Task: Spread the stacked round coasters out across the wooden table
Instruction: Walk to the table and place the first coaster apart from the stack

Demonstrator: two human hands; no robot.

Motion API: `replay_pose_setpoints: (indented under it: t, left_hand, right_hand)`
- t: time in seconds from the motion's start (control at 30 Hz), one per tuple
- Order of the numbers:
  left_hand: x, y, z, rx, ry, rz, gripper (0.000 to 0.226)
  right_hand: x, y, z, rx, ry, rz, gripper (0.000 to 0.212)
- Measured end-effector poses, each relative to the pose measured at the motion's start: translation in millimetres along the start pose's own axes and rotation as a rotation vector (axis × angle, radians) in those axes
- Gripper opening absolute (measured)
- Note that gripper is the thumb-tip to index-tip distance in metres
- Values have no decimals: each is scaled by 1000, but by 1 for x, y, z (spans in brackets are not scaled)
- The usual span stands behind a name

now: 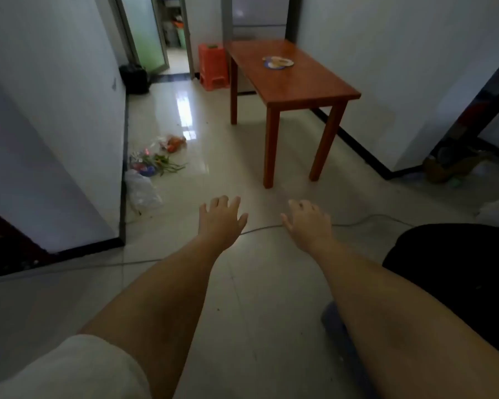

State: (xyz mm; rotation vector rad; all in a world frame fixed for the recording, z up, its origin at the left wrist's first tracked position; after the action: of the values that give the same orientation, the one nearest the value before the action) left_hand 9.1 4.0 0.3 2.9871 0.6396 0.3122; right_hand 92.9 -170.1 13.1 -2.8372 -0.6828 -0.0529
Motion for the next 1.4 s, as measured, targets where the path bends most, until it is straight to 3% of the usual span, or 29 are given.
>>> replay_pose_setpoints:
  t: [0.5, 1.0, 1.17, 1.4]
  left_hand:
    - [106, -37, 25, -53, -53, -14, 52]
    - [373, -40, 36, -30, 4, -129, 53]
    - [444, -76, 49, -80, -7, -220, 55]
    - [588, -155, 72, -60, -1, -198, 56]
  right_hand:
    - [105, -15, 21, 0, -28, -31, 44]
    - [395, -15, 11, 26, -33, -146, 45]
    - [479, -41, 32, -2, -51, -199, 44]
    - [634, -96, 69, 1, -30, -194, 45]
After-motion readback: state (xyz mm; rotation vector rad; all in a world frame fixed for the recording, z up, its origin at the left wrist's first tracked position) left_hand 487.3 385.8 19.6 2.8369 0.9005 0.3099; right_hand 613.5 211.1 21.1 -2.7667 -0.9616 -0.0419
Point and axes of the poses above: each hand's wrist, its own x-axis towards the middle knuckle, its own z-axis out of the palm, y = z × x, the point moved 1 cm from there along x, towards the middle knuckle, and after that the axes turned 9 degrees about y, right-handed, at the moved point
